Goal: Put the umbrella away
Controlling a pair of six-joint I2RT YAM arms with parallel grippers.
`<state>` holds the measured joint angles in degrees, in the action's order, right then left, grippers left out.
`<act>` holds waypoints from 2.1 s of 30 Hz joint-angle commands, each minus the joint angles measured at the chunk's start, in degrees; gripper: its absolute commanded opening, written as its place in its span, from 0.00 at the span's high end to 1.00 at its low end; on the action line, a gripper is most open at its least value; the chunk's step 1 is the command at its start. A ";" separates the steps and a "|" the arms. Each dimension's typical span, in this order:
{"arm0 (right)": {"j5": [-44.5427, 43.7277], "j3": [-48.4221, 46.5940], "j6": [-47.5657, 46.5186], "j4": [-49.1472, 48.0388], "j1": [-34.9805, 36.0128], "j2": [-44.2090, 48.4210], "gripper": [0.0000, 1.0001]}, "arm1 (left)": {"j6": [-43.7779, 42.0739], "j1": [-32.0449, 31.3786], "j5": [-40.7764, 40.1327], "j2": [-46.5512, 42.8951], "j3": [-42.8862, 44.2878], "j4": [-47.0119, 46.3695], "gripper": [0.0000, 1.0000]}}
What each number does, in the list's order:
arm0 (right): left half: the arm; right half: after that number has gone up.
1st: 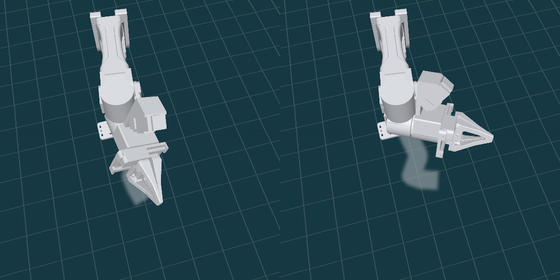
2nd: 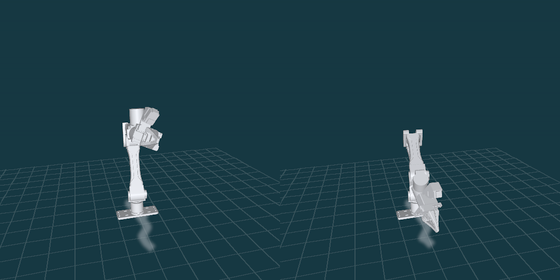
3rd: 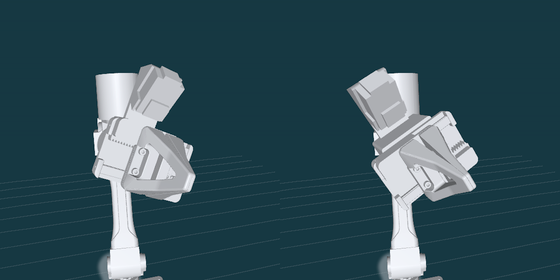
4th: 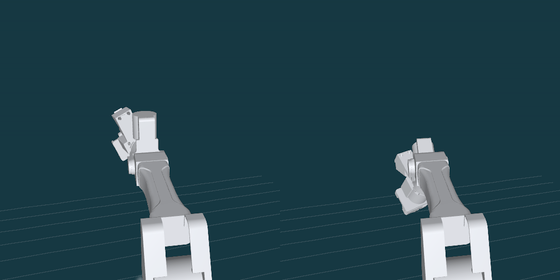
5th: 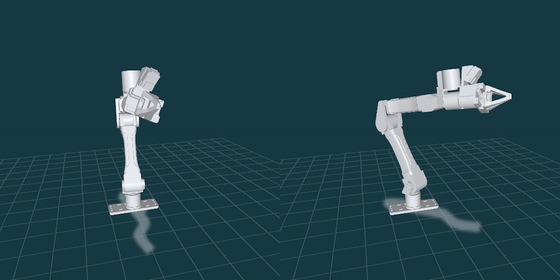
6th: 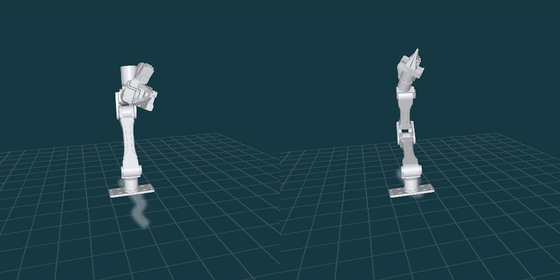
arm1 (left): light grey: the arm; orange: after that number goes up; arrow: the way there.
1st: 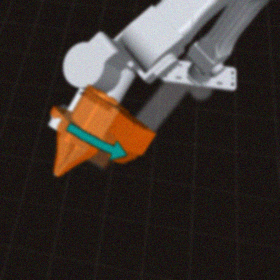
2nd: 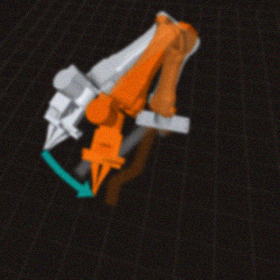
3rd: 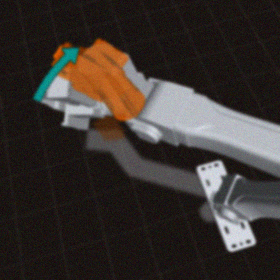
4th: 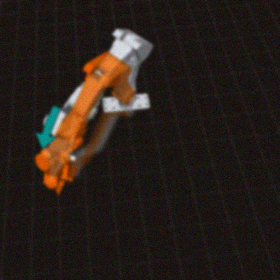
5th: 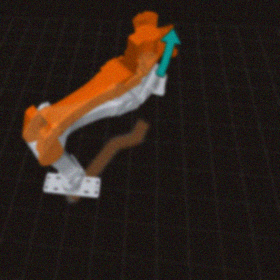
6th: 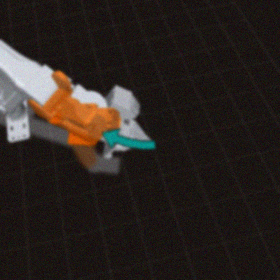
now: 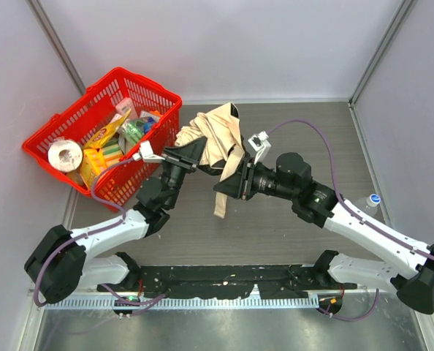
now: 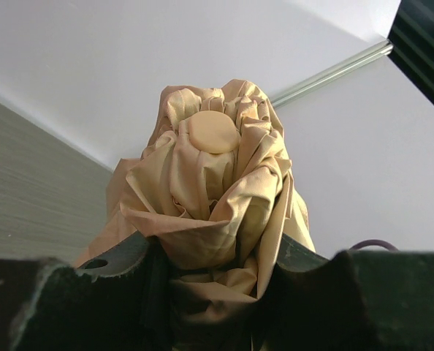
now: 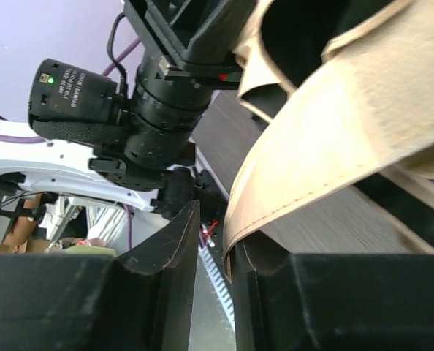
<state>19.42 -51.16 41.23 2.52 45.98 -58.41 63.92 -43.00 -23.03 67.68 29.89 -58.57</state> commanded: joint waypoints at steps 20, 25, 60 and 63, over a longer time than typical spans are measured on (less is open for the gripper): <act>-12.73 -11.78 -15.71 -2.89 14.84 -14.71 0.99 | 12.36 -0.33 -6.06 5.10 2.54 -21.59 1.00; -15.05 -5.72 -21.54 -2.15 15.37 -15.06 0.99 | 20.90 -0.06 -3.87 5.96 5.26 -22.88 1.00; -73.46 35.85 -47.46 -93.18 31.63 -34.65 0.99 | 56.74 -4.19 1.84 -3.34 26.71 26.66 1.00; -76.62 37.36 -51.50 -97.97 31.63 -36.16 0.99 | 56.23 -4.19 3.59 -4.31 27.59 28.41 1.00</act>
<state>-49.71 -17.78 -5.06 -79.81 76.77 -91.20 107.04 -47.90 -20.14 68.05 49.23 -17.19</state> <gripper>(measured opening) 0.024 0.375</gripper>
